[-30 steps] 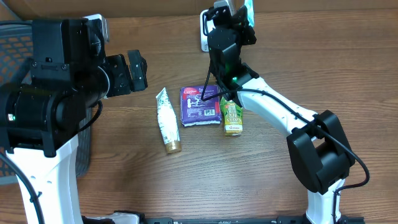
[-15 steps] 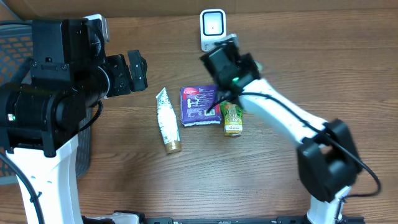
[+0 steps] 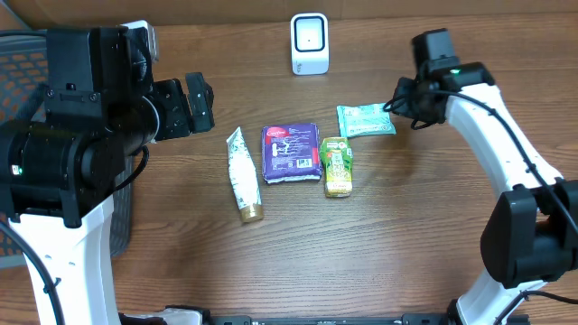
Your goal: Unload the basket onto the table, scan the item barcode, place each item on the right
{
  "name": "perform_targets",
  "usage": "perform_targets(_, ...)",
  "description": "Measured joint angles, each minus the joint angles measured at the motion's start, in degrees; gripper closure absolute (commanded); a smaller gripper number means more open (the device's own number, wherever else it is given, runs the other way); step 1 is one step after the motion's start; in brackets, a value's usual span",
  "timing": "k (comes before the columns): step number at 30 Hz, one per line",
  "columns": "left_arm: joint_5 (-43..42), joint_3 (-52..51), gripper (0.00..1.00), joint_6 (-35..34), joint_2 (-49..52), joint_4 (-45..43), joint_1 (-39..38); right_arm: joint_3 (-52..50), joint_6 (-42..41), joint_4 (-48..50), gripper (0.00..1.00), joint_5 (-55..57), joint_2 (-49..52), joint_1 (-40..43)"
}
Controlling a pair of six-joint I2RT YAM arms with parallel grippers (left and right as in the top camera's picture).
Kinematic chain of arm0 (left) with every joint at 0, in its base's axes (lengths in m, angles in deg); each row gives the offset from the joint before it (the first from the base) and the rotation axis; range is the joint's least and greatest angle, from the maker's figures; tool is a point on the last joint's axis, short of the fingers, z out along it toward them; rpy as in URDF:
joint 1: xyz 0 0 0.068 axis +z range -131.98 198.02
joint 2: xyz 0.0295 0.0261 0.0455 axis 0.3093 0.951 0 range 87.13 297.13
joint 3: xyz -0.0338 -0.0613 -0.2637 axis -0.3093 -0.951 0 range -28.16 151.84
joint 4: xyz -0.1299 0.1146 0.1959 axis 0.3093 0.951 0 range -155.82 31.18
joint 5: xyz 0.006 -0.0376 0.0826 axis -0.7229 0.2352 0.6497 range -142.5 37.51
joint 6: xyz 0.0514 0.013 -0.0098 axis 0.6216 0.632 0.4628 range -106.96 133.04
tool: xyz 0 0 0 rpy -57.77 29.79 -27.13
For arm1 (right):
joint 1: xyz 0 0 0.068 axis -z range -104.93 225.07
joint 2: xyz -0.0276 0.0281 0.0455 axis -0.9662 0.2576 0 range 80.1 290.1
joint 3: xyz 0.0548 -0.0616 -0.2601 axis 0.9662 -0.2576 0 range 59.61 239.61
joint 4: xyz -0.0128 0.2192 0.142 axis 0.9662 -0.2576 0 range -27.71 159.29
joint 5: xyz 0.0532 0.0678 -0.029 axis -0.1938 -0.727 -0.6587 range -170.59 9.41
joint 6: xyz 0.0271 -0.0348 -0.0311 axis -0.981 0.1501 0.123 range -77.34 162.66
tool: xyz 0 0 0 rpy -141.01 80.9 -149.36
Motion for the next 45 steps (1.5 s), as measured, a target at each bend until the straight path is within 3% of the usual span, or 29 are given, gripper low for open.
perform_targets(5,0.0,0.0,0.00,0.0,0.0,0.0,0.0,0.0,3.5,5.0,0.31,-9.2,3.5,2.3)
perform_targets(12,0.0,0.0,0.00,0.0,0.0,0.0,0.0,0.0,8.7,12.8,0.30,-16.7,11.5,3.3)
perform_targets(30,0.0,0.0,0.00,0.0,0.0,0.0,0.0,0.6,12.5,13.0,0.33,-16.9,17.4,3.5)
perform_targets(36,0.0,0.0,0.00,0.0,0.0,0.0,0.0,1.3,11.7,11.1,0.50,-19.5,18.2,3.9)
perform_targets(42,0.0,0.0,0.00,0.0,0.0,0.0,0.0,2.3,9.1,9.7,0.96,-23.3,20.0,3.8)
perform_targets(45,0.0,0.0,0.00,0.0,0.0,0.0,0.0,2.6,7.8,10.0,0.96,-25.7,20.5,3.7)
